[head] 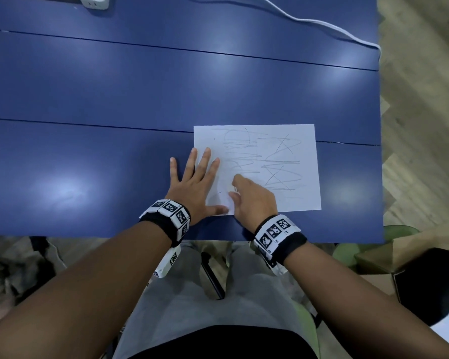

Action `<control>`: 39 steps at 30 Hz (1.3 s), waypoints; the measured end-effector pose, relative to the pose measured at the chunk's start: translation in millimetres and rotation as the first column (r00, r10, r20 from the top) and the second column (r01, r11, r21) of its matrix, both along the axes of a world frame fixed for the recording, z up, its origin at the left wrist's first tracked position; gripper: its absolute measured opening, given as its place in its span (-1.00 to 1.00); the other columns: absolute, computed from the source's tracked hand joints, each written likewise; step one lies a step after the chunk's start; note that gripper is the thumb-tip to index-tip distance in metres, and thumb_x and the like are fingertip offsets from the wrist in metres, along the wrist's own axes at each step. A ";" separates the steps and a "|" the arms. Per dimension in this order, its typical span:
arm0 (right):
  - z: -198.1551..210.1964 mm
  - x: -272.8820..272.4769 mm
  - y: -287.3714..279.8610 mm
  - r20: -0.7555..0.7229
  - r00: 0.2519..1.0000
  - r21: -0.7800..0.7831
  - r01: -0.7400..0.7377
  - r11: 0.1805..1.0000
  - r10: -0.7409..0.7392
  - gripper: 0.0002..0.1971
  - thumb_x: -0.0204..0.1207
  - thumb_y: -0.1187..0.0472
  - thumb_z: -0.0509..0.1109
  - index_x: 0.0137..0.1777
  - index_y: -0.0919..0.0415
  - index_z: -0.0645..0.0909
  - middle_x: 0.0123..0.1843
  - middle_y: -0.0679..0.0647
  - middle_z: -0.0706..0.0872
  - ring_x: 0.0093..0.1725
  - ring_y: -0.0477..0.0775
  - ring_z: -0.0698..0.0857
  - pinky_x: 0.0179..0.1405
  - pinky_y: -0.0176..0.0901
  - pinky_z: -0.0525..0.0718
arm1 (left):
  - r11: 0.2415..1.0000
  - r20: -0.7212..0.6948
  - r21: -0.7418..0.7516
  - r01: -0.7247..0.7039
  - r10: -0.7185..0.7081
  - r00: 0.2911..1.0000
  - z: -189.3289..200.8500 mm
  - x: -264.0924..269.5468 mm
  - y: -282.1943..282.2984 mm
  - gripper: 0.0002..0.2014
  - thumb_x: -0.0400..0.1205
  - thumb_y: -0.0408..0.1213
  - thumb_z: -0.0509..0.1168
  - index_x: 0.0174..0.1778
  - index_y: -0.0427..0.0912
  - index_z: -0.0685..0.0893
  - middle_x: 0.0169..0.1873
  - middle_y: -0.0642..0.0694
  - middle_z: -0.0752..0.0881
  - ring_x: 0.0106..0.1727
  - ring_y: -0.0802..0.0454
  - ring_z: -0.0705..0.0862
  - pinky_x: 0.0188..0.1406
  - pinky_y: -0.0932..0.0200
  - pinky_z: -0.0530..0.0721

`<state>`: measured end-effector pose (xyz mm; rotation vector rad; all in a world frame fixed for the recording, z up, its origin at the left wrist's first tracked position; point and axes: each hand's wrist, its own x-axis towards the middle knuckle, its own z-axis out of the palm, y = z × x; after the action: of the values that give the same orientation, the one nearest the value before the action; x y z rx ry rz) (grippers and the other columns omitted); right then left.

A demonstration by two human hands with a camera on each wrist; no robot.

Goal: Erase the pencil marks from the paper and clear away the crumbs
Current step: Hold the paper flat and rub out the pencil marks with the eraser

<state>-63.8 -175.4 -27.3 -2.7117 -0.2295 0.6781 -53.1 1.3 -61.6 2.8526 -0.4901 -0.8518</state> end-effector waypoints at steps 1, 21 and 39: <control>-0.3 0.6 -0.1 0.003 1.000 0.004 0.031 1.000 -0.031 -0.80 0.68 0.07 0.20 0.22 0.11 0.40 0.06 0.06 0.68 -0.06 0.23 0.67 -0.16 0.01 0.61 | 1.000 0.005 0.000 0.000 0.000 1.000 0.1 -0.3 0.9 0.19 0.44 0.65 -0.02 0.75 -0.02 -0.40 0.67 -0.05 -0.57 0.67 -0.17 -0.59 0.55 -0.59 -0.43; -3.0 -9.7 4.7 -0.013 0.999 0.031 -0.045 0.999 0.045 -0.82 0.68 0.07 0.19 0.20 0.11 0.38 0.06 0.04 0.67 -0.11 0.20 0.67 -0.22 -0.02 0.60 | 1.000 0.011 0.010 -0.002 0.002 1.000 -1.0 -1.3 1.0 0.20 0.44 0.67 -0.02 0.74 -0.02 -0.41 0.67 -0.05 -0.57 0.67 -0.16 -0.59 0.52 -0.56 -0.47; -3.8 -4.9 0.6 -0.019 0.999 0.030 -0.032 0.999 0.032 -0.83 0.68 0.05 0.20 0.17 0.09 0.39 0.06 0.02 0.69 -0.09 0.19 0.68 -0.19 -0.02 0.60 | 1.000 0.014 0.010 0.000 0.000 1.000 -1.7 -1.4 1.1 0.19 0.45 0.66 -0.02 0.74 -0.01 -0.41 0.65 -0.05 -0.61 0.66 -0.15 -0.60 0.54 -0.57 -0.46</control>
<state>-68.6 -174.8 -31.1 -2.6777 -0.2766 0.7042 -54.5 2.5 -63.4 2.8695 -0.4884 -0.8380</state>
